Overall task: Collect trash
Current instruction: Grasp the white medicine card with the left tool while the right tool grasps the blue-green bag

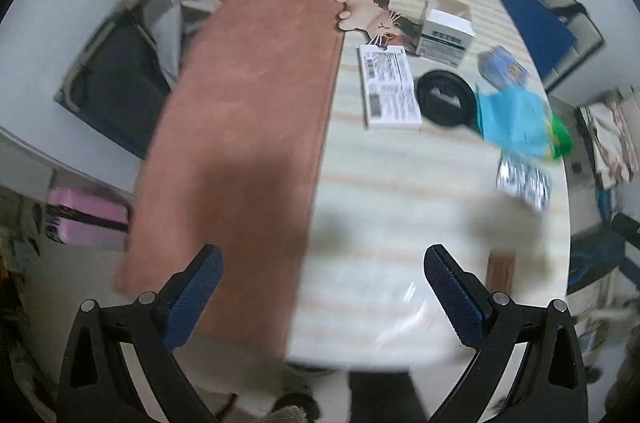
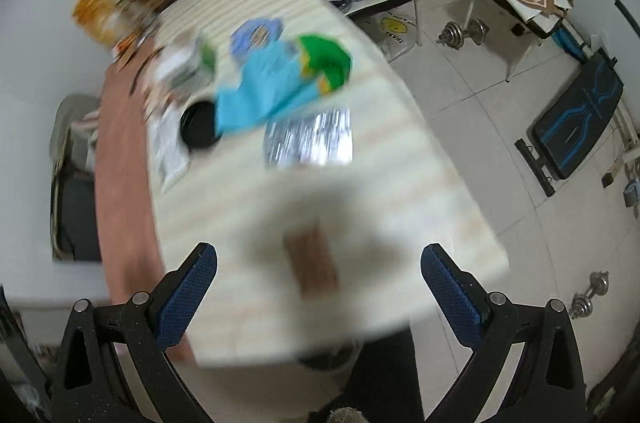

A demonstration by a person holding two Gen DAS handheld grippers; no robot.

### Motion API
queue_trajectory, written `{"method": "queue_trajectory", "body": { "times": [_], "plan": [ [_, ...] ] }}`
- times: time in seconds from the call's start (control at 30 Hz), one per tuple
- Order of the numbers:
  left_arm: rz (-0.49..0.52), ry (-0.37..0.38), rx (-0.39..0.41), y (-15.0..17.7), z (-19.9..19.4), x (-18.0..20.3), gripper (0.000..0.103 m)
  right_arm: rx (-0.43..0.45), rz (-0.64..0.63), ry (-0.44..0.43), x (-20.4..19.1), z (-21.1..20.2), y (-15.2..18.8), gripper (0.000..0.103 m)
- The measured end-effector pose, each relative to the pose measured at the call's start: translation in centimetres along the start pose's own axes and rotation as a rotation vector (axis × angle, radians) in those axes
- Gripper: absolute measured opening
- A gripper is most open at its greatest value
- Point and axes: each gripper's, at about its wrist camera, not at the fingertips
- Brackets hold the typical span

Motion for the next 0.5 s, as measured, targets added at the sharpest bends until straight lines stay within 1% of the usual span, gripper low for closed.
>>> {"method": "queue_trajectory", "body": {
  "times": [0.07, 0.13, 0.17, 0.2, 0.23, 0.27, 0.3, 0.33, 0.4, 0.5],
  "plan": [
    [-0.022, -0.004, -0.041, -2.9, 2.2, 1.9, 0.103, -0.019, 0.015, -0.001, 1.1, 2.6, -4.2, 0.103],
    [-0.054, 0.006, -0.101, -6.3, 5.3, 3.9, 0.103, -0.046, 0.03, 0.003, 1.9, 5.7, -8.7, 0.103],
    [-0.067, 0.008, -0.12, -7.3, 6.1, 4.5, 0.102, -0.055, 0.033, -0.002, 2.2, 6.6, -10.0, 0.103],
    [-0.09, 0.014, -0.149, -9.1, 7.8, 5.3, 0.102, -0.072, 0.035, -0.008, 2.3, 8.2, -11.7, 0.102],
    [-0.103, 0.025, -0.165, -10.2, 8.8, 5.8, 0.102, -0.091, 0.036, -0.009, 2.3, 9.7, -13.3, 0.097],
    [-0.112, 0.027, -0.179, -11.4, 9.9, 6.5, 0.102, -0.105, 0.034, -0.012, 2.3, 10.8, -14.5, 0.091],
    [-0.119, 0.027, -0.192, -12.6, 11.0, 7.2, 0.102, -0.119, 0.032, -0.016, 2.2, 12.0, -15.6, 0.09],
    [-0.125, 0.033, -0.212, -13.9, 12.4, 8.0, 0.102, -0.134, 0.029, -0.014, 2.2, 13.1, -16.4, 0.09],
    [-0.126, 0.034, -0.243, -15.5, 14.3, 9.2, 0.102, -0.156, 0.029, -0.021, 1.8, 14.8, -17.2, 0.09],
    [-0.101, 0.013, -0.287, -16.7, 16.9, 10.8, 0.102, -0.2, 0.026, -0.031, 1.5, 17.1, -18.4, 0.09]
  ]
}}
Point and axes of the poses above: each gripper's, at about its wrist camera, not at the fingertips, and z roughly the way its jaws point, x to its right, y to its underside, and after that the axes turned 12 degrees about -z, right-handed
